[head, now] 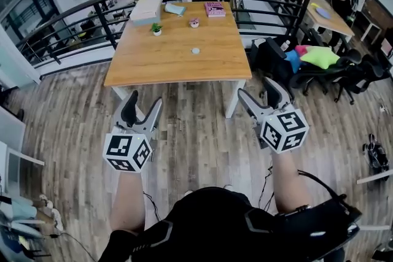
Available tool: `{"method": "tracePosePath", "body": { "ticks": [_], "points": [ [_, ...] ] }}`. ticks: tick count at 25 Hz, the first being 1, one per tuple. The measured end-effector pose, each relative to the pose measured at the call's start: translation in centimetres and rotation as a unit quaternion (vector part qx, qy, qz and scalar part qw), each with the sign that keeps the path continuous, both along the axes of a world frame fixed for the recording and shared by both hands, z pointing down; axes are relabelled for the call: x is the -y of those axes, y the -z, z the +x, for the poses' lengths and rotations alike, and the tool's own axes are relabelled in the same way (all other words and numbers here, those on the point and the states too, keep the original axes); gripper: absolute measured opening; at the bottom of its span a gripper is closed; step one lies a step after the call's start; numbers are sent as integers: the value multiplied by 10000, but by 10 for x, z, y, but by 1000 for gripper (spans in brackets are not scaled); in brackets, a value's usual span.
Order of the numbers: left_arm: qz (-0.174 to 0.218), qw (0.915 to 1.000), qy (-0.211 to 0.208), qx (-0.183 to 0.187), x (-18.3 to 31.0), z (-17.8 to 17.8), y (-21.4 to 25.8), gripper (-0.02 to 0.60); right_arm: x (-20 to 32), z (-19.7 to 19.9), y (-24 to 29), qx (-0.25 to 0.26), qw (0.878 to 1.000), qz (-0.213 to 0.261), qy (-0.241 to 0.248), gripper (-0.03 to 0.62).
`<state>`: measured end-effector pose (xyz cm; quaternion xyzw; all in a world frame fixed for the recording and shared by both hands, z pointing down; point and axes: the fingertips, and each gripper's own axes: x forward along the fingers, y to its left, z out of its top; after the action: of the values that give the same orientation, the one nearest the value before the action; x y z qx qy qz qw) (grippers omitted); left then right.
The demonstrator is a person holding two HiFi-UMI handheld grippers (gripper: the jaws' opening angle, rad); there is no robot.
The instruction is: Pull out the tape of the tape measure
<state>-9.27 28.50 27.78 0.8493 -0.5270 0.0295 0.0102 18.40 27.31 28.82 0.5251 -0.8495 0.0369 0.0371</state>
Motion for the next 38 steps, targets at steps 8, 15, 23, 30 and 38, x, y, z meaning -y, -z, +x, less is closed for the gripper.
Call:
{"method": "tracePosePath", "body": {
  "ticks": [8, 15, 23, 30, 38],
  "points": [
    [143, 9996, -234, 8, 11, -33, 4, 305, 6, -39, 1, -119, 9999, -20, -101, 336],
    [59, 9997, -209, 58, 29, -57, -10, 305, 18, -58, -8, -169, 9997, -62, -136, 336],
    [50, 9999, -74, 51, 75, -55, -18, 305, 85, -60, -17, -89, 9999, -45, 132, 336],
    [4, 10000, 50, -36, 142, -27, -15, 305, 169, -44, -17, -17, 9988, -16, 496, 336],
    [61, 9997, 248, -21, 211, 9, -6, 305, 249, -4, -10, 28, 9976, 46, 687, 336]
  ]
}}
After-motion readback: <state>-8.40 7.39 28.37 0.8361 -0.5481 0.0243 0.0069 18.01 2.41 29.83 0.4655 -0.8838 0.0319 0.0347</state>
